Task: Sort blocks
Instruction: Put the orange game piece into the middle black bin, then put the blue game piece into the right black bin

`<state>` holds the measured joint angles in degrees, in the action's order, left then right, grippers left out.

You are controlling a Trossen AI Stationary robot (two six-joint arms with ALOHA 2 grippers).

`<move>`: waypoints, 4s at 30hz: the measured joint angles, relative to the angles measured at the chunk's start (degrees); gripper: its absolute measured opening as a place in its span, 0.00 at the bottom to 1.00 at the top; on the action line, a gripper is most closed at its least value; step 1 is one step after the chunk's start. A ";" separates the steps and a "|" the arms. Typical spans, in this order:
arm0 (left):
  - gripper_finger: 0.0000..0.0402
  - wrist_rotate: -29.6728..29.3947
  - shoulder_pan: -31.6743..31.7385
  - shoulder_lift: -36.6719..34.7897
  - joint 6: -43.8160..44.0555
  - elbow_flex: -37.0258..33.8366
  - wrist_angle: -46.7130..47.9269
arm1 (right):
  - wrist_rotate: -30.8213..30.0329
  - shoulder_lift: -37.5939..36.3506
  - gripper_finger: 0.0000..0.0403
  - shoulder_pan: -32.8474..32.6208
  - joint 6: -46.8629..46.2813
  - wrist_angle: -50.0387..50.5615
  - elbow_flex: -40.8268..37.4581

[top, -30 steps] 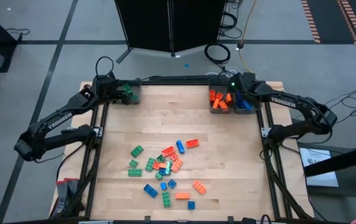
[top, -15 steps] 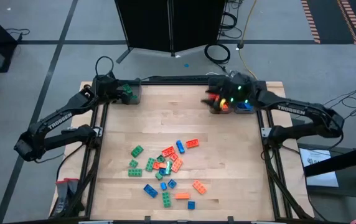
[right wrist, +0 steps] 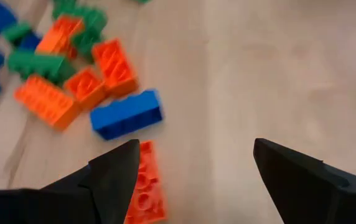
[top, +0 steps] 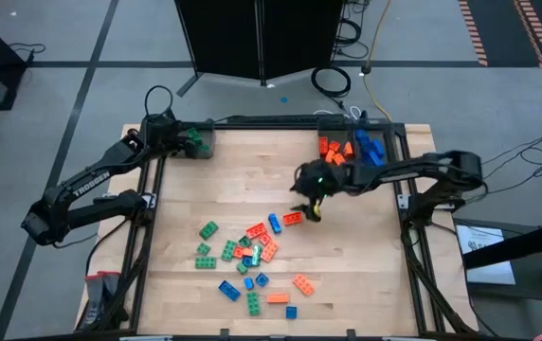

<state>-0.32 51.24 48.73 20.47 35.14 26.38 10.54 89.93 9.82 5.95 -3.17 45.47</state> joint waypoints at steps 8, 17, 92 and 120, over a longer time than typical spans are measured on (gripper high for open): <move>0.69 -0.03 0.00 0.00 0.04 0.00 0.35 | 0.27 7.21 0.77 -6.02 1.16 -2.85 -0.02; 0.69 -0.13 0.00 0.00 0.10 0.00 0.34 | -7.29 13.57 0.69 -6.86 -8.10 -2.32 0.21; 0.69 -1.88 -0.15 0.00 0.03 -0.02 2.90 | -26.68 12.66 0.30 33.52 -25.04 38.83 21.92; 0.69 -2.14 -0.15 0.00 0.02 -0.02 2.57 | 1.19 -4.51 0.61 17.77 -20.12 31.40 21.99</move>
<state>-2.46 51.09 48.73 20.49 35.11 28.95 11.73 85.42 27.60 -14.17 28.22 67.46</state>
